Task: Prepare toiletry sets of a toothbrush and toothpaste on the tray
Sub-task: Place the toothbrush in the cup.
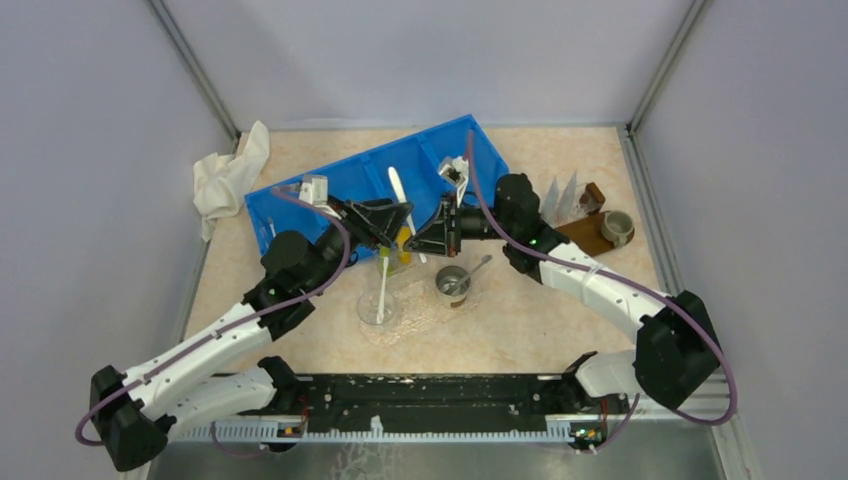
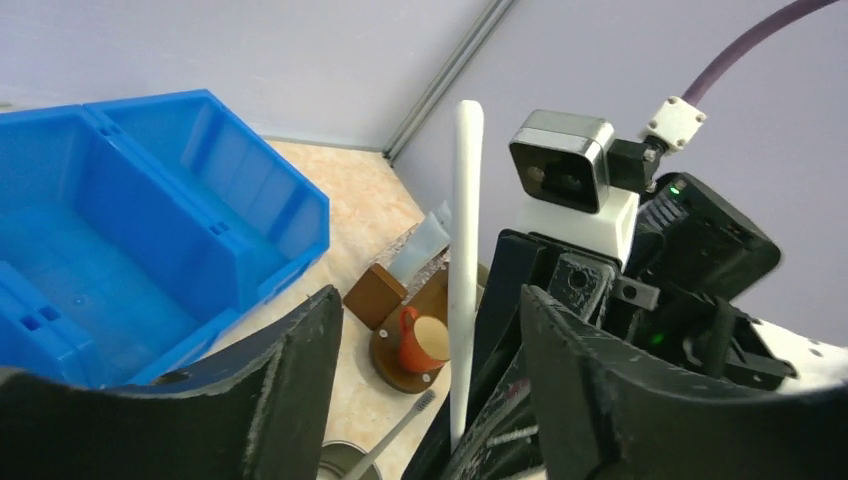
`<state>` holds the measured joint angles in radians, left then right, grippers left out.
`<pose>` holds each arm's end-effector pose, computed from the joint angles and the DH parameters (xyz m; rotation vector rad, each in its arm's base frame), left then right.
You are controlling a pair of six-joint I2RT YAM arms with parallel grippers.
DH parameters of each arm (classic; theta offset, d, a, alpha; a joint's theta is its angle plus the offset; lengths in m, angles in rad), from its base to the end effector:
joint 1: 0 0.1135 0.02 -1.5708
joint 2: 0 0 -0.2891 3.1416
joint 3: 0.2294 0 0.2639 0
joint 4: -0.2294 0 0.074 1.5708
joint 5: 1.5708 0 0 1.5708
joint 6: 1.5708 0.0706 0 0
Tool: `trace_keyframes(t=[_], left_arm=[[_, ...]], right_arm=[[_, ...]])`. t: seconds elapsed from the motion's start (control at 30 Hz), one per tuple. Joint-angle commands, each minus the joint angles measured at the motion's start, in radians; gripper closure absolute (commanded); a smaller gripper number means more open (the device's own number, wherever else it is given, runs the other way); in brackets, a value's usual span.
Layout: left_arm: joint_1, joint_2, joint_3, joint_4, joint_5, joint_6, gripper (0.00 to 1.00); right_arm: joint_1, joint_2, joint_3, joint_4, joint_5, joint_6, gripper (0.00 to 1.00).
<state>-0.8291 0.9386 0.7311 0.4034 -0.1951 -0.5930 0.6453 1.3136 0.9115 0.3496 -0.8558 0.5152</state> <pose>0.1814 -0.1777 0.3804 -0.0008 1.4606 -1.0453 0.2288 0.2390 0.3414 -0.8458 1.6510 1.5350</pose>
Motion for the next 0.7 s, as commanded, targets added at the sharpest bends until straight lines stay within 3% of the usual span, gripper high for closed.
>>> trace_keyframes(t=[0.0, 0.07, 0.13, 0.2, 0.37, 0.67], left_arm=[[-0.005, -0.122, -0.066, 0.074, 0.005, 0.125, 0.17], [-0.004, -0.188, -0.101, 0.069, 0.010, 0.170, 0.02], [-0.003, -0.253, -0.134, 0.055, 0.013, 0.189, 0.01], [-0.003, -0.312, -0.166, 0.034, 0.007, 0.186, 0.01], [-0.002, -0.374, -0.162, -0.135, 0.040, 0.156, 0.01], [0.002, -0.312, -0.154, -0.191, 0.214, 0.025, 0.01]], right_arm=[[-0.067, -0.043, 0.069, 0.004, -0.163, -0.077, 1.00], [-0.113, -0.053, 0.069, -0.016, -0.237, -0.129, 1.00], [-0.149, -0.063, 0.076, -0.096, -0.317, -0.265, 1.00], [-0.170, -0.074, 0.106, -0.279, -0.343, -0.475, 1.00], [-0.180, -0.105, 0.222, -0.721, -0.236, -0.950, 1.00], [-0.193, -0.221, 0.233, -1.023, -0.146, -1.448, 1.00]])
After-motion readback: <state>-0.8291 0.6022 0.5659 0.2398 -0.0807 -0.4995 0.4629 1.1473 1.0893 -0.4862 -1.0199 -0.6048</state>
